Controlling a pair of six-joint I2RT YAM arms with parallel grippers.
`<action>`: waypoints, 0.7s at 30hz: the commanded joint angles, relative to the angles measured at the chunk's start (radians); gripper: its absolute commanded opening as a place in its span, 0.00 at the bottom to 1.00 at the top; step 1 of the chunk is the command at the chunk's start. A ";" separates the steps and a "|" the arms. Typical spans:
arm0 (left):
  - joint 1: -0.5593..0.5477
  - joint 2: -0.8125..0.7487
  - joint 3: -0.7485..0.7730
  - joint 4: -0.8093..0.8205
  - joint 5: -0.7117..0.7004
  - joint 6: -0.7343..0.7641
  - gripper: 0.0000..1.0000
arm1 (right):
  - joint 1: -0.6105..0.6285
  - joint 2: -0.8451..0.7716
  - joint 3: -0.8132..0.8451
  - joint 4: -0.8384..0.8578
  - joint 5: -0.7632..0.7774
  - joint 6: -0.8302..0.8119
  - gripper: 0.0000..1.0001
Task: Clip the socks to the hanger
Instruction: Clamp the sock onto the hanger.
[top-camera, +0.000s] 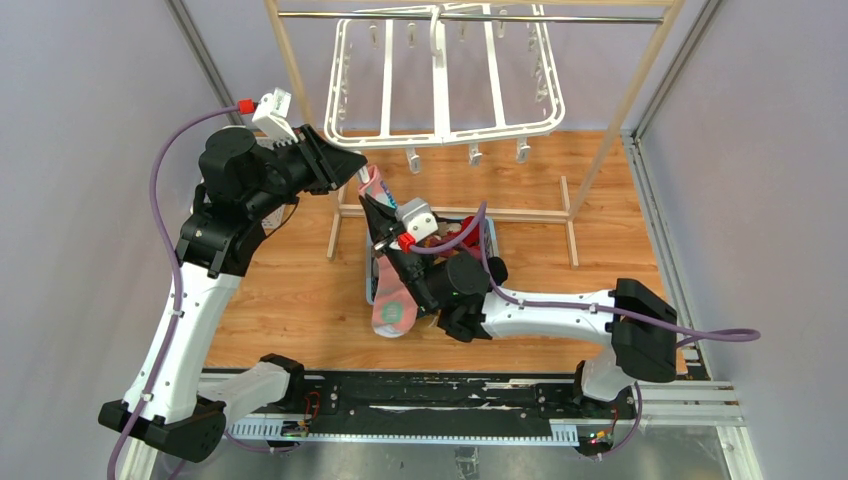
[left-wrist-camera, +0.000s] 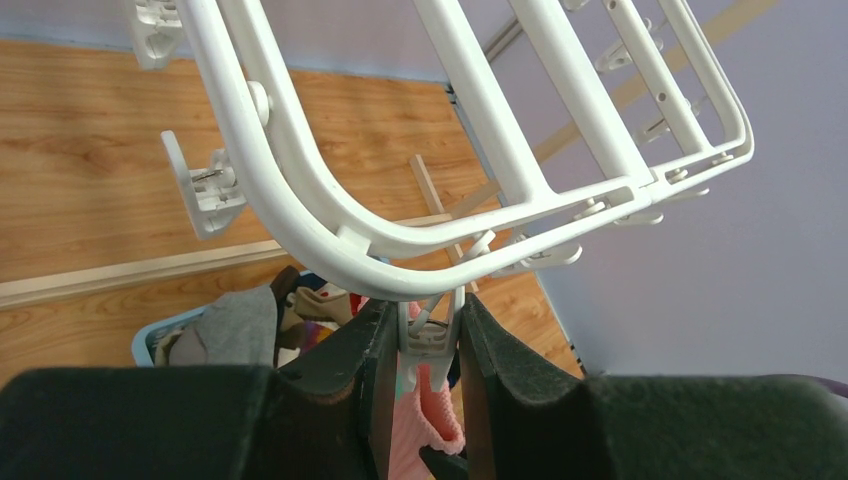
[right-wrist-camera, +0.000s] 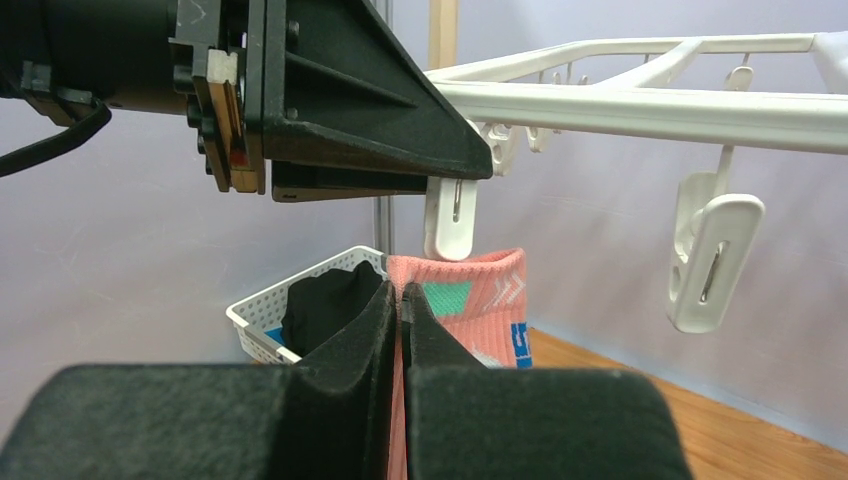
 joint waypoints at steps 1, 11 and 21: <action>-0.001 -0.014 0.017 -0.017 0.000 0.002 0.00 | -0.023 0.008 0.046 0.036 -0.024 0.016 0.00; -0.001 -0.012 0.012 -0.018 -0.007 0.008 0.00 | -0.038 0.017 0.078 0.040 -0.048 0.018 0.00; -0.001 -0.014 0.016 -0.021 -0.013 0.015 0.00 | -0.056 0.005 0.088 0.013 -0.072 0.040 0.00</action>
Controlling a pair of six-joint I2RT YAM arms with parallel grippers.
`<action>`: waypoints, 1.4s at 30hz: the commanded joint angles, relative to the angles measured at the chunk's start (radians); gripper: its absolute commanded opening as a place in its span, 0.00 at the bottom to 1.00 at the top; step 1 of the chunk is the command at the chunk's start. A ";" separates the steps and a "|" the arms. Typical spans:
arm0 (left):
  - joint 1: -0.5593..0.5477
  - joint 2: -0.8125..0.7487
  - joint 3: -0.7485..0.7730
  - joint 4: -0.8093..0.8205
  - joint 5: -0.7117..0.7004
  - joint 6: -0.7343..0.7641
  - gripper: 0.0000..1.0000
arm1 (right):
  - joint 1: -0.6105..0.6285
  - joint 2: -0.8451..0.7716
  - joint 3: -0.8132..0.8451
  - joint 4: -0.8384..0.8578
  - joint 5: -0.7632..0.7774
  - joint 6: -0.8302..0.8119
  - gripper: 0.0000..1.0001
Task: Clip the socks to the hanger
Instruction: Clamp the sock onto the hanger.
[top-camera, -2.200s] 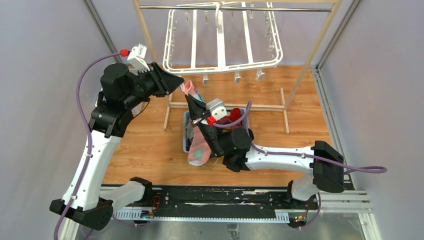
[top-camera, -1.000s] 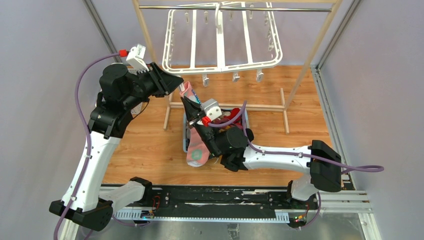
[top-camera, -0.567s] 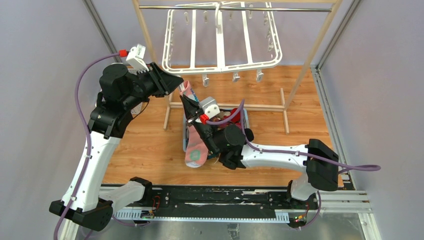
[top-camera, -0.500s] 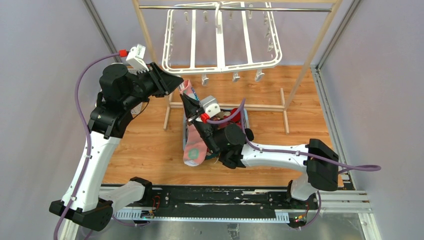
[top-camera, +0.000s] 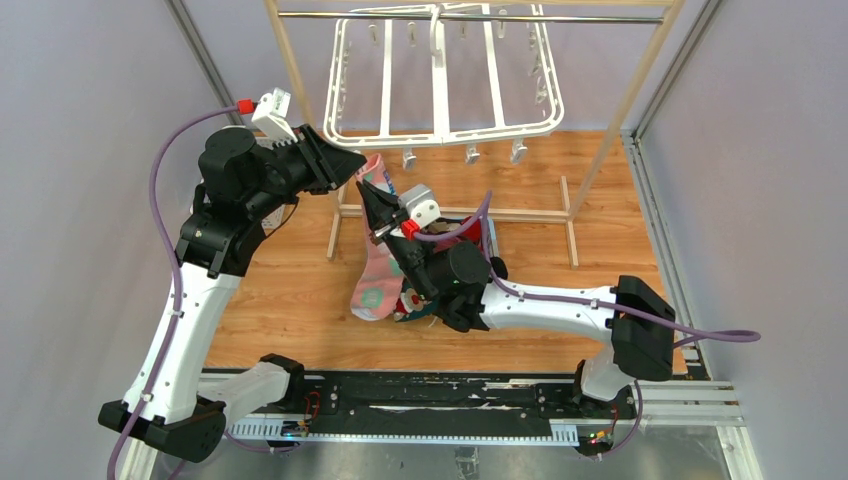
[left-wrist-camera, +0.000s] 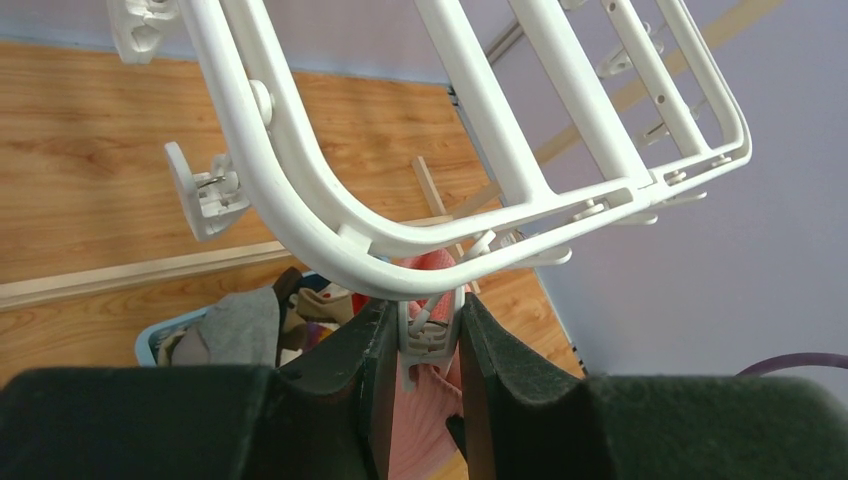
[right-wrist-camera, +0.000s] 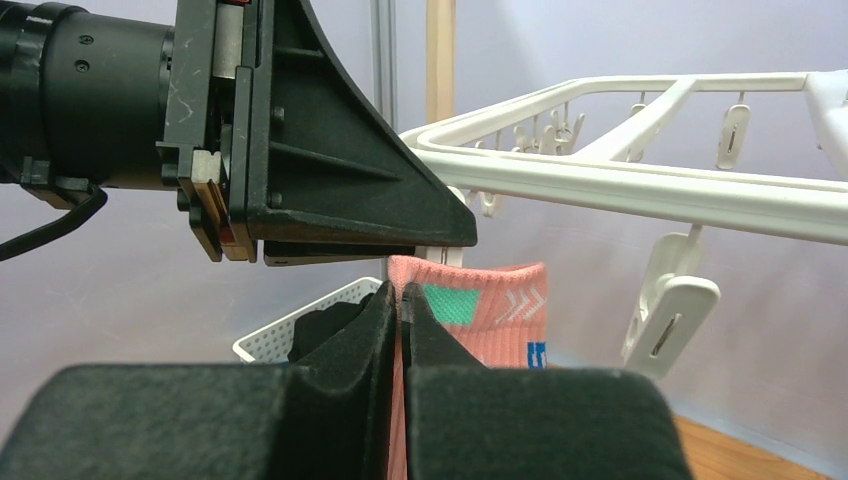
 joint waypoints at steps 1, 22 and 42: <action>-0.001 -0.015 0.014 -0.020 -0.008 0.014 0.00 | -0.018 -0.015 0.019 0.023 -0.024 0.019 0.00; -0.001 -0.023 0.012 -0.021 -0.022 0.033 0.13 | -0.037 -0.091 -0.058 -0.015 -0.072 0.104 0.00; -0.001 -0.055 0.010 -0.041 -0.084 0.070 0.56 | -0.120 -0.304 -0.136 -0.371 -0.208 0.307 0.49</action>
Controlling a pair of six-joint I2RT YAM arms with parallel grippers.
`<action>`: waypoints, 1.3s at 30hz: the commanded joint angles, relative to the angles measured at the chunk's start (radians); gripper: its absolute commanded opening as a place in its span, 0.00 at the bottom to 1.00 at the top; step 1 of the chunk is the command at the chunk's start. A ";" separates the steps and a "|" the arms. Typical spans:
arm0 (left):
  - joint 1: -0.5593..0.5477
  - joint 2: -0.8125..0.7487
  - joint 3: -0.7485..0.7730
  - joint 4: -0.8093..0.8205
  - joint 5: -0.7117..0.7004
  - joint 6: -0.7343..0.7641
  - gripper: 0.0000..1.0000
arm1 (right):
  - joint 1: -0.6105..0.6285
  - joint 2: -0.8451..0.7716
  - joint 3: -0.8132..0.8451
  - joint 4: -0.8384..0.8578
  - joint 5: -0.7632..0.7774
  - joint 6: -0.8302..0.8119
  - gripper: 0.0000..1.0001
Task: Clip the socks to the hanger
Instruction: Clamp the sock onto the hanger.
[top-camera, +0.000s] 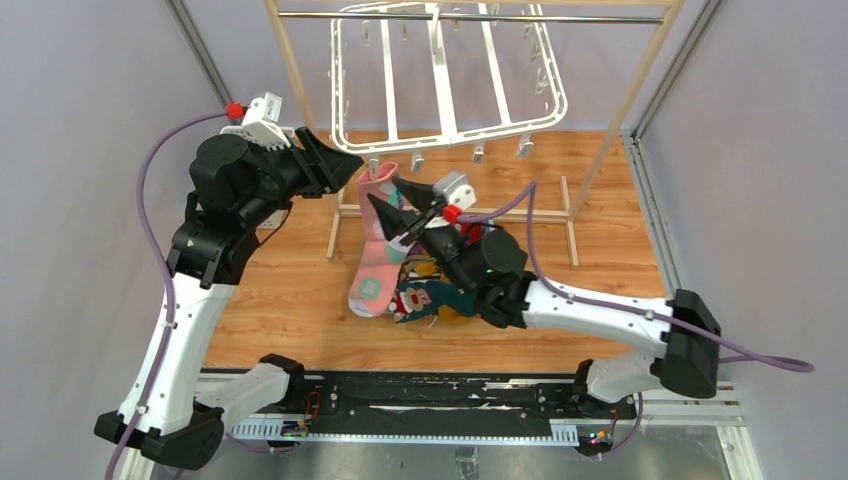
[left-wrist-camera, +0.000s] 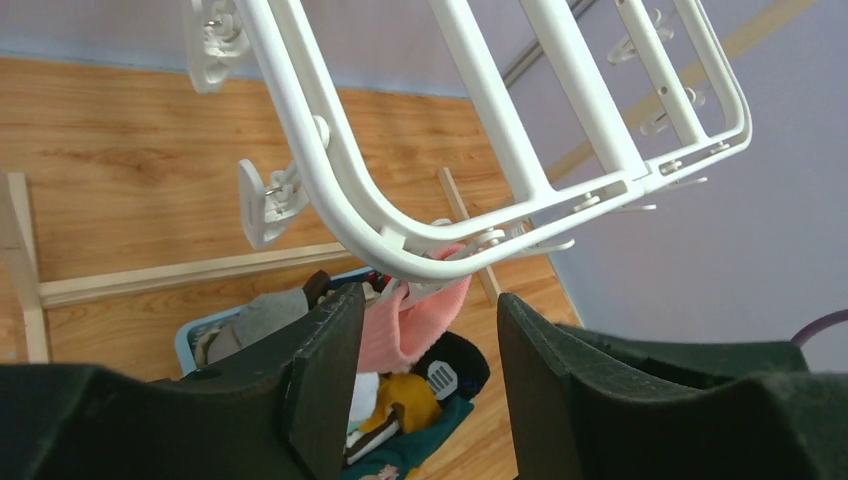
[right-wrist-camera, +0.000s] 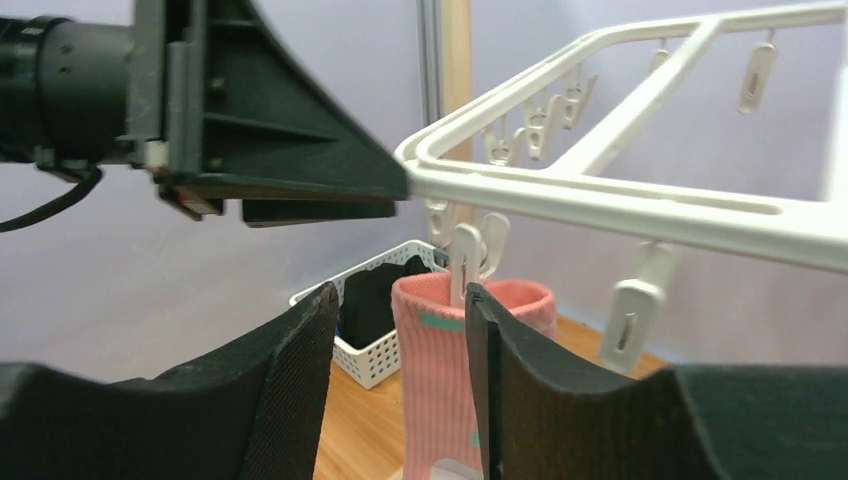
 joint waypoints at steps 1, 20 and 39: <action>-0.001 -0.025 0.010 -0.013 -0.025 0.032 0.56 | -0.079 -0.161 -0.067 -0.190 -0.092 0.147 0.48; -0.001 -0.079 -0.105 -0.034 0.323 0.116 0.53 | -0.344 -0.399 -0.262 -0.357 -0.247 0.228 0.47; -0.001 -0.131 -0.123 -0.020 0.333 0.081 0.49 | -0.385 -0.218 -0.165 -0.148 -0.155 0.084 0.40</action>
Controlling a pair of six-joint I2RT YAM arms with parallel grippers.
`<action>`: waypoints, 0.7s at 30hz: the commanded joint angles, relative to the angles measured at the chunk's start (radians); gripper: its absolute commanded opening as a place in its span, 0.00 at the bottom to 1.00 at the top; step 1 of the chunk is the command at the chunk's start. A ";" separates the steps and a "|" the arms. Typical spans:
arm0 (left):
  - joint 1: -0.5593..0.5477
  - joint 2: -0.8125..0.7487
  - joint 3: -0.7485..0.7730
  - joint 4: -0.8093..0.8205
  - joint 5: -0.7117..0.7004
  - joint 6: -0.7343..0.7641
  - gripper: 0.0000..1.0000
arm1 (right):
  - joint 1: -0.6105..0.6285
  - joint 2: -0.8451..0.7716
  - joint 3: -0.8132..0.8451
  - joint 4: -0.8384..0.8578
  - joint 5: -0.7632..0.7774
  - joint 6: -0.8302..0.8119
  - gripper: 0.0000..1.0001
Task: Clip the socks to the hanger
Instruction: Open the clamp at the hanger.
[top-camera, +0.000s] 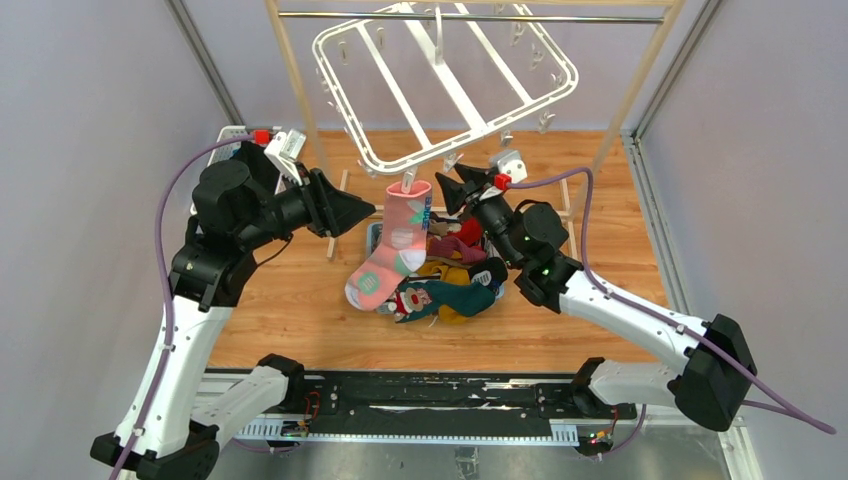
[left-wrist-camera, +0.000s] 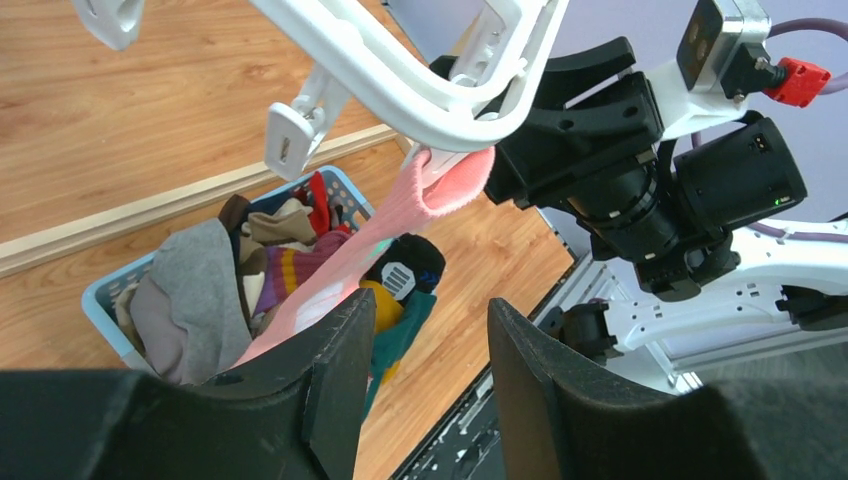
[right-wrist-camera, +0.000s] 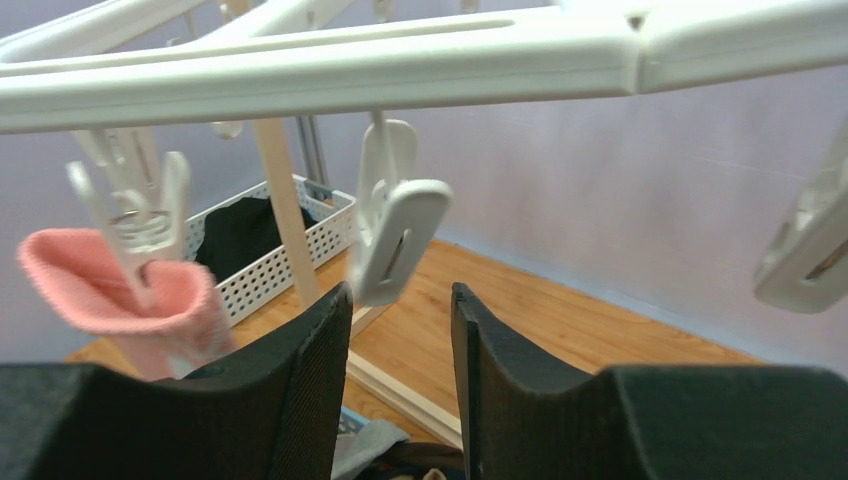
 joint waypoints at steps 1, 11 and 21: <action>-0.001 -0.016 0.021 0.012 0.019 -0.016 0.49 | -0.035 -0.010 0.032 0.048 0.015 -0.029 0.40; -0.001 -0.008 0.030 0.022 0.024 -0.028 0.49 | -0.054 -0.033 0.017 0.039 -0.009 -0.024 0.43; -0.001 -0.003 0.042 0.017 0.017 -0.023 0.49 | -0.057 -0.001 0.045 0.063 -0.084 0.041 0.38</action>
